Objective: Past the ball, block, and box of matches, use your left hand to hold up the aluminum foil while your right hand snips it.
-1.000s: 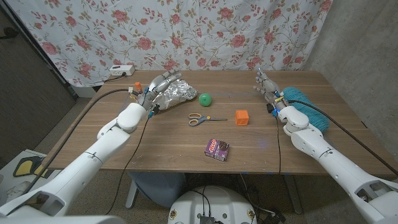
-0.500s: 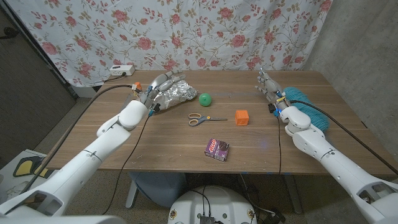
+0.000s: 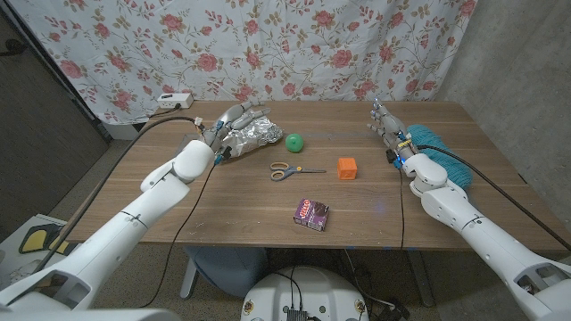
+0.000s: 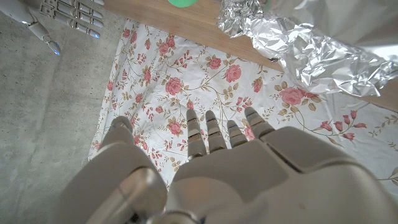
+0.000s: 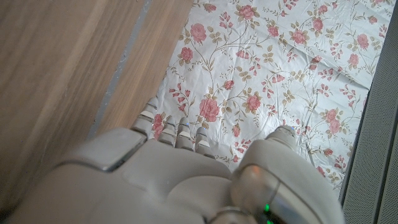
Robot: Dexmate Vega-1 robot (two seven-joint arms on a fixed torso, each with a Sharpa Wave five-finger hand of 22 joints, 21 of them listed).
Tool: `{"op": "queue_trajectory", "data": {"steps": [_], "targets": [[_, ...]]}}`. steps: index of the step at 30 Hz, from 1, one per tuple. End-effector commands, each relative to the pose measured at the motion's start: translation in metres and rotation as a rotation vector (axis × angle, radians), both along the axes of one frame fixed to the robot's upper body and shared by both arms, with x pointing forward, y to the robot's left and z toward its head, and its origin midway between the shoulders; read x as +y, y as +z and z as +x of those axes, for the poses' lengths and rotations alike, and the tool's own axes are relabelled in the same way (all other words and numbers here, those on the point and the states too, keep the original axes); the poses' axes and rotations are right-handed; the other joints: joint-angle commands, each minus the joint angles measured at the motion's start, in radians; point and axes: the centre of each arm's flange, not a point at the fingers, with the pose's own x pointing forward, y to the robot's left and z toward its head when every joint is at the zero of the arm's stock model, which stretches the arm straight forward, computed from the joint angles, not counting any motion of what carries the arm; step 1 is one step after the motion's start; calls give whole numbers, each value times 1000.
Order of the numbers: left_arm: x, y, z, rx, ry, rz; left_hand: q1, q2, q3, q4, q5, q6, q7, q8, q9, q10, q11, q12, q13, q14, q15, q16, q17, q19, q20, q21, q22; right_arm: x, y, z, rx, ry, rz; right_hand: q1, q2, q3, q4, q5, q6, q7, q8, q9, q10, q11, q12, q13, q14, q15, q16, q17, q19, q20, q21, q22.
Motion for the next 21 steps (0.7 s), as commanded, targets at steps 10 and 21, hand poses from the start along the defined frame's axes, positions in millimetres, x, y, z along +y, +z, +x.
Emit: {"op": "queue_trajectory", "data": {"steps": [10, 21], "targets": [[-14, 10, -8, -33, 71, 95, 18, -5, 3, -10, 6, -12, -29, -19, 4, 115, -25, 34, 9, 75, -30, 29, 4, 23, -28, 10, 2, -3, -4, -6, 1, -6, 2, 14, 2, 7, 0, -2, -7, 0, -2, 2, -2, -6, 6, 2, -4, 3, 10, 2, -7, 6, 6, 2], [-23, 13, -11, -87, 133, 132, 29, 1, 11, -12, 7, -36, -33, -30, 4, 202, -52, 56, 21, 117, -42, 35, 4, 42, -35, 12, 2, -5, -8, -6, 5, -4, 17, 17, 4, 10, -1, -4, -7, 0, -2, 2, -3, -8, 6, 2, -4, 0, 11, 2, -7, 6, 6, 2]]}}
